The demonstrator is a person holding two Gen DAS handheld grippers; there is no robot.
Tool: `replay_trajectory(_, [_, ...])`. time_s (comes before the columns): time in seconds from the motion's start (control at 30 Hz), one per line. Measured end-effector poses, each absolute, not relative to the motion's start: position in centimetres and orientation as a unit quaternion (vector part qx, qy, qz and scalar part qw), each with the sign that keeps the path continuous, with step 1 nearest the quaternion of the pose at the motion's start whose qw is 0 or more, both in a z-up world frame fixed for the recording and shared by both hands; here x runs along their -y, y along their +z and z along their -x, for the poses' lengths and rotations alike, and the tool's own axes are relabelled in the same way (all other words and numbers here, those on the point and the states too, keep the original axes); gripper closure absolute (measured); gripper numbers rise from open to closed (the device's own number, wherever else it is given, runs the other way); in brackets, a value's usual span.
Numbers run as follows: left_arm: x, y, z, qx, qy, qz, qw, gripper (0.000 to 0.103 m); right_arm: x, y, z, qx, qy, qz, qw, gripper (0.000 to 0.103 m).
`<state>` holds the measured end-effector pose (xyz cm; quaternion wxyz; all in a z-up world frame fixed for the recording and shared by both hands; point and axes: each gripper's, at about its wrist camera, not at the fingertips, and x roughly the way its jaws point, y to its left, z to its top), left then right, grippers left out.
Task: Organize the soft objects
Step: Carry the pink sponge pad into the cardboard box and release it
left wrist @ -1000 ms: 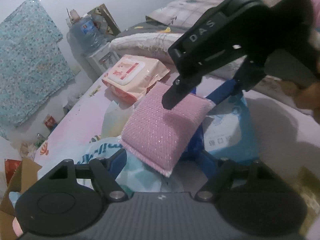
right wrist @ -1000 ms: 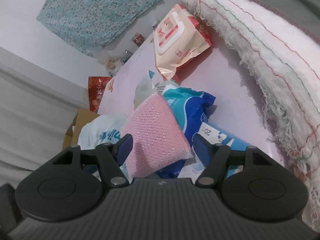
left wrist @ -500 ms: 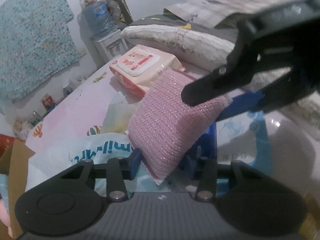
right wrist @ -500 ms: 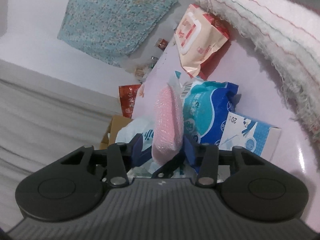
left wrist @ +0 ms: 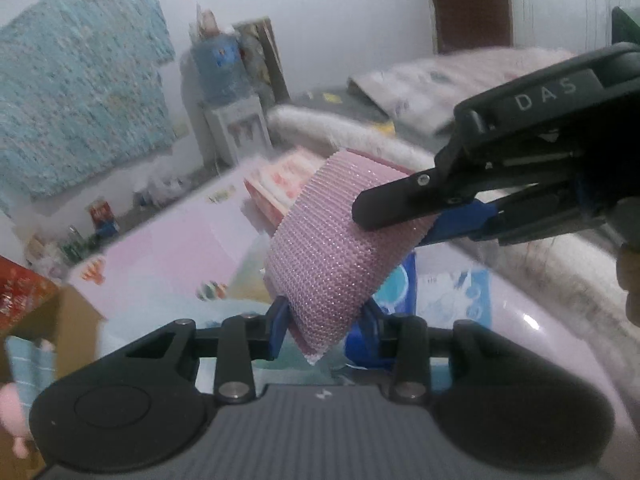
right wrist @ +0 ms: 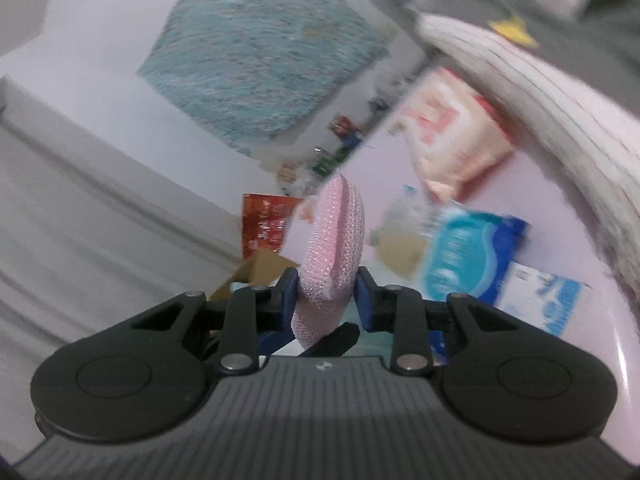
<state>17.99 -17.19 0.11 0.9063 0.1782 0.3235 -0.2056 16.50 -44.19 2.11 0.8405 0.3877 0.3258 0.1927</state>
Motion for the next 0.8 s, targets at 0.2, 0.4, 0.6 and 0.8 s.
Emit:
replay_trajectory(0.2, [11.7,5.8,-16.1,-0.299,-0.164,-0.142,0.929,0.064,38.4,8.9,-17.4,-0.308,0.261,-0.329,0.854,0.074])
replay_trajectory(0.4, [3.3,8.0,-17.2,-0.319,-0.102,-0.075,0.939,0.064,29.0,12.6,-22.6,-0.351,0.326,-0.281,0.832,0.074])
replay_trajectory(0.6, [-5.9,5.7,-21.6,-0.411,-0.084,0.069,0.905,0.065,19.5,12.1,-29.0,-0.443,0.329,-0.229,0.802,0.074])
replay_trajectory(0.8, [-10.7,1.2,-24.8,-0.467,-0.086,0.172,0.863,0.066,13.3,10.4,-31.7,-0.498,0.291,-0.162,0.800,0.074])
